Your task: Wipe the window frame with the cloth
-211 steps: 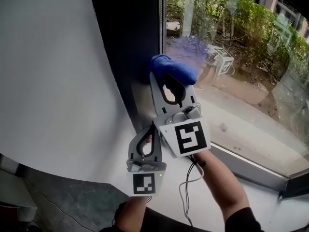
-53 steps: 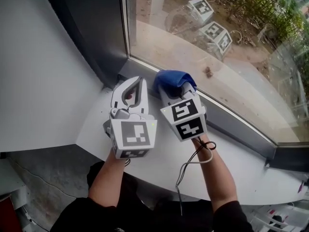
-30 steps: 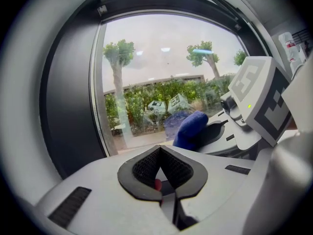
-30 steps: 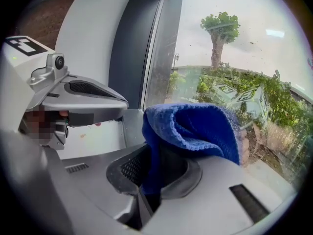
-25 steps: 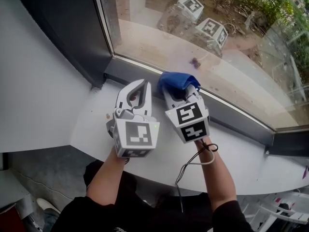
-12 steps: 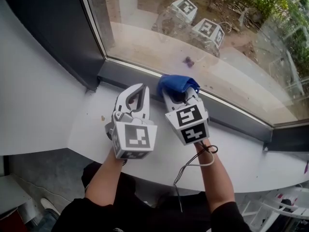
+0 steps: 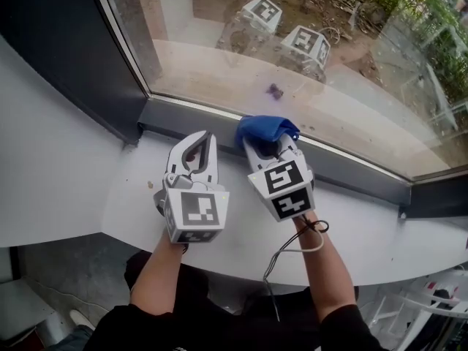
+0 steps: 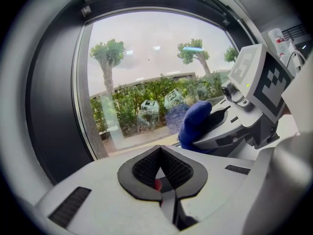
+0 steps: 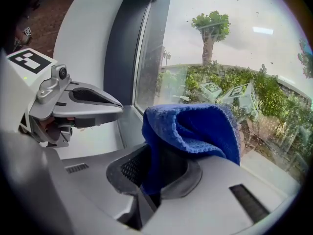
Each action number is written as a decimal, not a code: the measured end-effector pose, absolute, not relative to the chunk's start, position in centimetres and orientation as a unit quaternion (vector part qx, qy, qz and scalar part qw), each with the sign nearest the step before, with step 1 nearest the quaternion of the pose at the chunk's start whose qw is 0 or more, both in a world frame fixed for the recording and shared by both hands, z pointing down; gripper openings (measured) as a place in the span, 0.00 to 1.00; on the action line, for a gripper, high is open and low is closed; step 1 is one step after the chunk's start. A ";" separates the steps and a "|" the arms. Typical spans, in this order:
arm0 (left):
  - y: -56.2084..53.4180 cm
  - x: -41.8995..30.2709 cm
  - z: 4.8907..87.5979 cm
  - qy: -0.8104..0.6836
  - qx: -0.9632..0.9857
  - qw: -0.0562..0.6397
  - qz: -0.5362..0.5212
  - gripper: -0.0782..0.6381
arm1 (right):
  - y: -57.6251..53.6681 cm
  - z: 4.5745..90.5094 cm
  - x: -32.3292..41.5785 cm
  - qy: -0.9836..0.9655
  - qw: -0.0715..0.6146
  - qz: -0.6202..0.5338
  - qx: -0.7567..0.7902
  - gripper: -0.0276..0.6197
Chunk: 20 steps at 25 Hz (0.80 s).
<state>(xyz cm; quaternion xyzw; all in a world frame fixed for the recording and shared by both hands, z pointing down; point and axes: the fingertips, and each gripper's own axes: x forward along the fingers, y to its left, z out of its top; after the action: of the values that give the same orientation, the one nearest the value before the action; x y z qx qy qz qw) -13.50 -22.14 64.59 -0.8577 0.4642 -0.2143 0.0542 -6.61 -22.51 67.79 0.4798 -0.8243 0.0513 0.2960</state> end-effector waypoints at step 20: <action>-21.1 -11.2 64.7 0.439 -0.870 0.069 -0.212 0.12 | -21.2 68.0 -3.2 -0.788 0.346 0.025 0.508 0.10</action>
<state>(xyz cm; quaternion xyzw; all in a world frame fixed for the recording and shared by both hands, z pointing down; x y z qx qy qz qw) -11.24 -21.14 64.66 -0.8702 0.4395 -0.2118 0.0694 -3.17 -21.20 68.01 0.5083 -0.7884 0.0254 0.3456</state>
